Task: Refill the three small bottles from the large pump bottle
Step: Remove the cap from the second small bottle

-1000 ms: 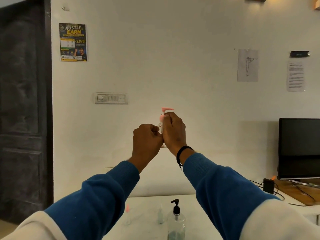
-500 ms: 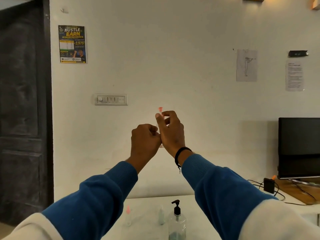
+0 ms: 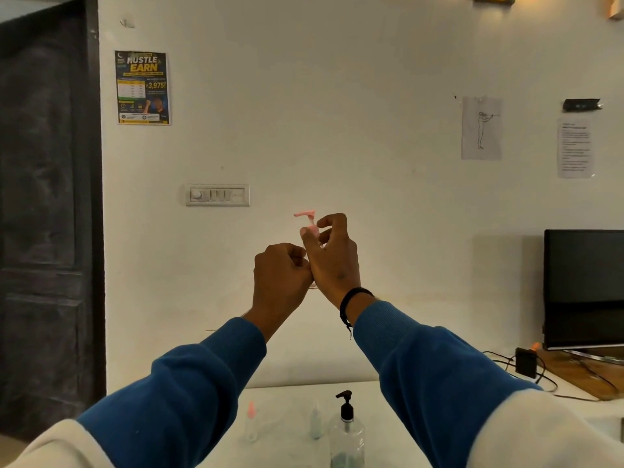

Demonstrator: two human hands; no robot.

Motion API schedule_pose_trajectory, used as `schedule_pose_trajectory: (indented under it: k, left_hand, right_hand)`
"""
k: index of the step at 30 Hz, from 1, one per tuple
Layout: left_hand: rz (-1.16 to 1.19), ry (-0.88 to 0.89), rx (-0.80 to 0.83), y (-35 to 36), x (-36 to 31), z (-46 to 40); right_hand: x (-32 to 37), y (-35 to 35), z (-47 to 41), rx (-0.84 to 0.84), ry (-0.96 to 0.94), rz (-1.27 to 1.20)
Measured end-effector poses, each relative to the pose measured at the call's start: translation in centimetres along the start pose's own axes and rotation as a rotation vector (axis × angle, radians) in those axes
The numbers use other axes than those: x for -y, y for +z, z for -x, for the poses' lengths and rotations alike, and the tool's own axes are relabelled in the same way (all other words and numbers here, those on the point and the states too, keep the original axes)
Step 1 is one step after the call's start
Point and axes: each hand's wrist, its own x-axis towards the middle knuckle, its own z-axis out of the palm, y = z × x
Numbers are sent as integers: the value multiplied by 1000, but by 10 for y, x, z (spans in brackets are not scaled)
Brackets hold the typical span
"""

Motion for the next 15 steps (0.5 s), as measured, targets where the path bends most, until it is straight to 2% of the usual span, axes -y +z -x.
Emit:
schedule_pose_trajectory:
  k: [15]
  left_hand:
    - [3, -7, 7, 1, 6, 2]
  right_hand:
    - [-4, 3, 1, 32, 9, 31]
